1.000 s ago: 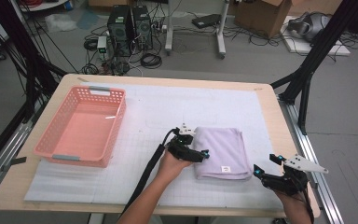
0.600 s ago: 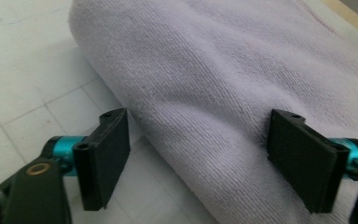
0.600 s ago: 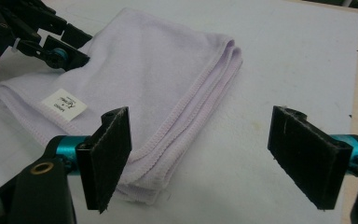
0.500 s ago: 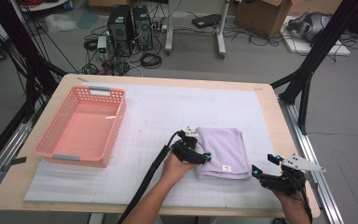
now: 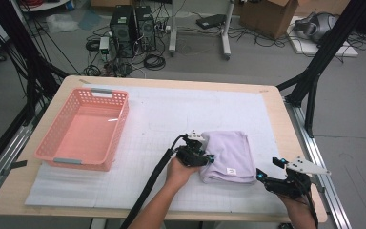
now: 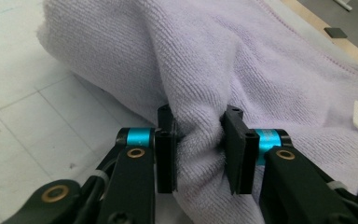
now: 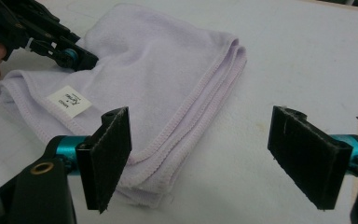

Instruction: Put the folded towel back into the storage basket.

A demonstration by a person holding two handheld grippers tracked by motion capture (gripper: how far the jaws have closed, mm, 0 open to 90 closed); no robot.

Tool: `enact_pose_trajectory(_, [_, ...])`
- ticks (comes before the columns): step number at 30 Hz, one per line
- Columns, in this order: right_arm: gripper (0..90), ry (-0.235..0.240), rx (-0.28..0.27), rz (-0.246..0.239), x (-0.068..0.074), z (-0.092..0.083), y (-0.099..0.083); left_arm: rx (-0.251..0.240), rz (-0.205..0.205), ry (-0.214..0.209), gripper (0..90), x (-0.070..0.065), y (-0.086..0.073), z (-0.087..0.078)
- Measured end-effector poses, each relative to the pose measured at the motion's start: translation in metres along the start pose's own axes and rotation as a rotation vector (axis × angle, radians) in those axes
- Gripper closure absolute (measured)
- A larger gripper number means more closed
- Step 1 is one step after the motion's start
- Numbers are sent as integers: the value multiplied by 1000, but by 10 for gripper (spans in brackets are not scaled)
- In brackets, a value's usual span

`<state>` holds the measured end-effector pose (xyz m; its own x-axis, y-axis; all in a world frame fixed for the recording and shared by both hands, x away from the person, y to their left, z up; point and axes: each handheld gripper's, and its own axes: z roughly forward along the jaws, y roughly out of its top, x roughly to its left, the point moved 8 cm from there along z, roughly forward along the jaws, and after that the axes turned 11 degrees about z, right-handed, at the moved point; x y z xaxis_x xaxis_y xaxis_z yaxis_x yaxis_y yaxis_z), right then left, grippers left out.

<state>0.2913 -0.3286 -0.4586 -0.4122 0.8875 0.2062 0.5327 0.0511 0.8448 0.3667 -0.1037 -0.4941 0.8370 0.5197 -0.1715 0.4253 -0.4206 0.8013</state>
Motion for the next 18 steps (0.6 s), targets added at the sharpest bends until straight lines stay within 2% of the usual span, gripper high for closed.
enact_pose_trajectory(3, [205, -2, -2, -1, -1, -1, 0, -21, -7, -6, 705, 0, 0, -2])
enact_pose_trajectory(4, [205, -1, -3, 2, -1, -1, 0, -47, -24, -15, 707, 1, 0, -5])
enact_pose_trajectory(6, [204, -1, -5, 4, -1, -1, 0, -75, -17, -25, 709, 0, 2, -8])
enact_pose_trajectory(9, [205, -3, -5, 7, -2, -2, 0, -92, -10, -31, 713, -1, 3, -12])
enact_pose_trajectory(13, [204, -2, -9, 4, -3, -2, 1, -153, 10, -66, 716, -4, 12, -26])
enact_pose_trajectory(14, [205, -2, -10, 4, -3, -2, 1, -153, 10, -66, 716, -4, 12, -26])
enact_pose_trajectory(16, [204, -1, -9, 10, -3, -2, 1, -176, 25, -70, 717, -3, 15, -37])
enact_pose_trajectory(17, [205, -2, -8, 12, -3, -3, 1, -176, 25, -70, 717, -3, 15, -37])
enact_pose_trajectory(18, [204, -2, -10, 12, -3, -3, 1, -199, 24, -72, 718, -1, 16, -45])
